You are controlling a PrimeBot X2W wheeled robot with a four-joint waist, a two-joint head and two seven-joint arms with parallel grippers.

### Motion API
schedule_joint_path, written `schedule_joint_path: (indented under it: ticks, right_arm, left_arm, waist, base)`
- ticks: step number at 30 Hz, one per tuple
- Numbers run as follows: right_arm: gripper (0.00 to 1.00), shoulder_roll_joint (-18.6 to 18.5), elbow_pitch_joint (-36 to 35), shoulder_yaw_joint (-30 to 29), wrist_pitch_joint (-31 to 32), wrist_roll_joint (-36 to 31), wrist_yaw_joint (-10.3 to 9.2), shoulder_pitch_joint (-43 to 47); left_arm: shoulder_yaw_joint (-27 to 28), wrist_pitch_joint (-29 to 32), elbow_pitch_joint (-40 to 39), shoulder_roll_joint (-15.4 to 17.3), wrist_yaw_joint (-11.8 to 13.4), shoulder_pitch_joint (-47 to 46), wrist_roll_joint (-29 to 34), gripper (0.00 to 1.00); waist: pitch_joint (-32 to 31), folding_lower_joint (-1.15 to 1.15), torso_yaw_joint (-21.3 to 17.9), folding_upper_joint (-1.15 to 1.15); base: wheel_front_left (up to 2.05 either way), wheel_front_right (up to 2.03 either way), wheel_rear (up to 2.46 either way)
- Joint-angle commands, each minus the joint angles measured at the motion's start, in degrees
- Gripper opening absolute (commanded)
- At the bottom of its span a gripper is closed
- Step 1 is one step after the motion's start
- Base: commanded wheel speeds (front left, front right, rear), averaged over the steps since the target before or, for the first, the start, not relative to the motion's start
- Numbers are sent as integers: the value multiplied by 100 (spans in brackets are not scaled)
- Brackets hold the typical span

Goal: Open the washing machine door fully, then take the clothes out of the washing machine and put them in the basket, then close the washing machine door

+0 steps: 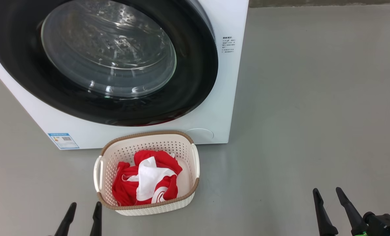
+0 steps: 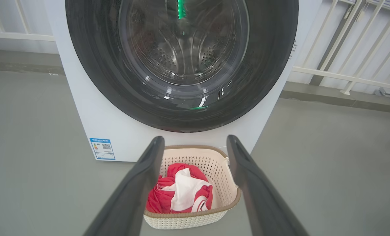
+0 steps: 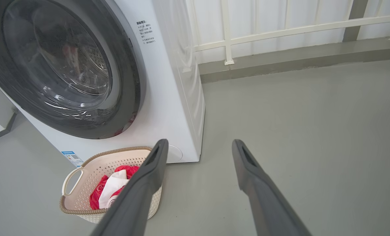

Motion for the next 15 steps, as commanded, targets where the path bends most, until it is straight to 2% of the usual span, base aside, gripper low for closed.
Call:
schedule_joint_path:
  ticks: [1,12,13,15]
  right_arm:
    - [100,-49,-135,108,-21,-48,-5,-50]
    - [100,-29,-143,108,-21,-38,-5,-67]
    - [0,26,0,0,0,0,0,0]
    - [0,47,112,12,0,1,1,2]
  left_arm:
    - [209,-70,-170,60,-31,-50,-36,100]
    - [230,-70,-225,43,-31,-35,-145,100]
    - [20,0,-66,-15,0,8,-121,0]
    - [1,18,46,-51,8,8,-121,0]
  waist:
    - [-8,0,1,0]
    - [-3,0,0,0]
    - [-2,0,0,0]
    - [-2,0,0,0]
  base:
    - [0,0,0]
    - [0,0,0]
    - [0,0,0]
    - [0,0,0]
